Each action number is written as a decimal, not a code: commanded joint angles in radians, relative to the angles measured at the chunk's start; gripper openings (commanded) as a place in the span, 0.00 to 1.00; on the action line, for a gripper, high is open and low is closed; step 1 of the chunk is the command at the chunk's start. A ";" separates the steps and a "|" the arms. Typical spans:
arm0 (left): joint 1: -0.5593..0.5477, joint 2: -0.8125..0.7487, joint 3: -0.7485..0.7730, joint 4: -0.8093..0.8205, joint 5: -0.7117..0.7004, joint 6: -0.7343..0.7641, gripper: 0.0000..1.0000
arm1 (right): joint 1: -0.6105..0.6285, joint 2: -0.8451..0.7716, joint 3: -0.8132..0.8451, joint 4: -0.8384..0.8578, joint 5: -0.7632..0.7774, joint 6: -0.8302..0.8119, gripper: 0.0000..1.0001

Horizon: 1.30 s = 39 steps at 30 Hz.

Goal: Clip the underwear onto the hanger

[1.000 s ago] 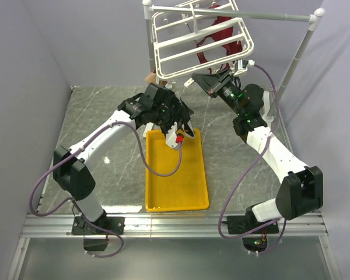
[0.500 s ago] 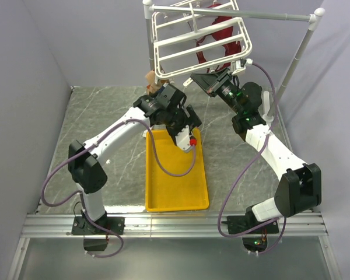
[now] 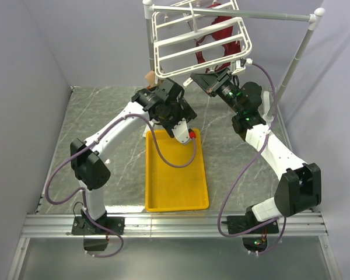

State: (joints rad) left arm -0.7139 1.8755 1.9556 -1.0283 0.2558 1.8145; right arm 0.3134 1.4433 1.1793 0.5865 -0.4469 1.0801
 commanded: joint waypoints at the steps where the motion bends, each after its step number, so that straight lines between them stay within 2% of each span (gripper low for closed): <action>1: 0.013 -0.039 -0.029 0.042 -0.046 0.035 0.80 | -0.017 0.011 0.046 0.024 0.022 0.001 0.00; 2: 0.014 -0.039 -0.041 0.051 -0.064 0.039 0.80 | -0.017 0.012 0.048 0.026 0.022 0.003 0.00; 7: 0.016 0.022 0.052 -0.015 -0.061 0.014 0.60 | -0.017 0.016 0.051 0.022 0.022 -0.003 0.00; 9: 0.018 0.027 0.052 -0.012 -0.043 0.006 0.59 | -0.019 0.017 0.051 0.024 0.020 0.000 0.00; 11: 0.017 0.025 0.031 0.007 -0.036 -0.006 0.52 | -0.020 0.019 0.051 0.024 0.020 -0.002 0.00; 12: 0.016 0.021 0.025 0.016 -0.035 -0.010 0.47 | -0.020 0.020 0.051 0.024 0.022 0.000 0.00; 15: 0.022 0.014 0.028 0.034 -0.003 -0.056 0.17 | -0.019 0.022 0.057 0.021 0.020 -0.002 0.00; 18: 0.022 -0.005 0.026 0.060 0.033 -0.092 0.00 | -0.020 0.025 0.062 0.022 0.022 0.001 0.00; 25: 0.030 -0.042 0.044 0.083 0.103 -0.256 0.00 | -0.020 0.023 0.071 0.026 0.027 0.003 0.00; 31: 0.041 -0.021 0.144 0.013 0.100 -0.421 0.00 | -0.025 0.022 0.074 0.029 0.024 0.001 0.00; 36: 0.042 -0.067 0.152 0.048 0.073 -0.556 0.00 | -0.028 0.022 0.074 0.032 0.022 0.003 0.00; 39: 0.042 -0.085 0.147 0.050 0.054 -0.581 0.00 | -0.028 0.022 0.074 0.035 0.022 0.004 0.00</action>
State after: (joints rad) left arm -0.6743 1.8603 2.0727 -0.9878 0.3149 1.3201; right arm 0.3065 1.4593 1.1973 0.5896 -0.4595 1.0805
